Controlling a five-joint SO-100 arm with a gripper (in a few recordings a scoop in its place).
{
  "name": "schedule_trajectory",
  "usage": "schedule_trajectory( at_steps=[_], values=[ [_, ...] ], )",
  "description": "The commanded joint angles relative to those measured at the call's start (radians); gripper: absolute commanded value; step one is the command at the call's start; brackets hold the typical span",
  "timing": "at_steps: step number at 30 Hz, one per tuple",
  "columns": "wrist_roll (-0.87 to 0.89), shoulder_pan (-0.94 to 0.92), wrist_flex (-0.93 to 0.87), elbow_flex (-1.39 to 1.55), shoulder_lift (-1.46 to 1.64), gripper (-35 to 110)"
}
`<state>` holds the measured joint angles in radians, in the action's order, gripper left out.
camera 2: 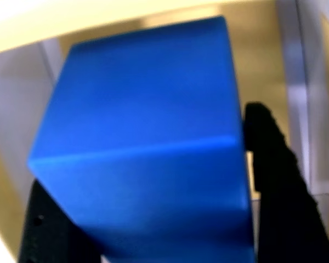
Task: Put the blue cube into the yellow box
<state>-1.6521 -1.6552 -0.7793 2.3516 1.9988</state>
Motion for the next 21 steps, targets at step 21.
schedule_trajectory(
  at_steps=[21],
  values=[
    [0.009,-0.032,-0.308,-0.233,0.072,40]
  ],
)
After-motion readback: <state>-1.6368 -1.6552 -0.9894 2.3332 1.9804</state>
